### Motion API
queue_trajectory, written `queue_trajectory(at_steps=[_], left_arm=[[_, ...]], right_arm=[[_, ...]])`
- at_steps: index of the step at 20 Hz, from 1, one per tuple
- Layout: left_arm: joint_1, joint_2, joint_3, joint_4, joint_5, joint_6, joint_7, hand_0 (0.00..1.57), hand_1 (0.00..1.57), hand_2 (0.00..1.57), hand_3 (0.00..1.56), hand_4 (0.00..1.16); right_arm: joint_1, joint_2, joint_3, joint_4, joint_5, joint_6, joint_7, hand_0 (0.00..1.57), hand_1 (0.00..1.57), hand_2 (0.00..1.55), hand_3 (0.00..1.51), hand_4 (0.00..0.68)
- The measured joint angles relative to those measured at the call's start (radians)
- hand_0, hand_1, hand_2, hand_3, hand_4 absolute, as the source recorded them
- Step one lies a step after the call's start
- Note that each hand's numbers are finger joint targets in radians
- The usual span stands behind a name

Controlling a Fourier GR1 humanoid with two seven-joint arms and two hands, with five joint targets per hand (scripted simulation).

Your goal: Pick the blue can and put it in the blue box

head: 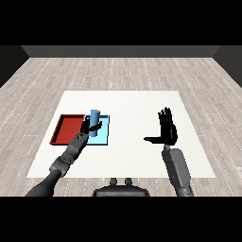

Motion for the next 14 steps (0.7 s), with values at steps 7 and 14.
queue_trajectory(at_steps=[7, 14], left_arm=[[-0.006, -0.026, 0.059, 0.1, 0.031, -0.005, 0.026, 0.0, 0.0, 0.0, 0.0, 0.36], [-0.044, -0.028, 0.037, 0.142, -0.011, 0.08, 0.09, 0.0, 0.0, 0.0, 0.0, 0.0]], right_arm=[[0.014, -0.004, -0.031, 0.007, -0.028, 0.026, -0.007, 0.0, 0.0, 0.0, 0.0, 0.0], [0.011, -0.001, -0.027, -0.014, -0.015, 0.028, 0.0, 0.0, 0.0, 0.0, 0.0, 0.0]])
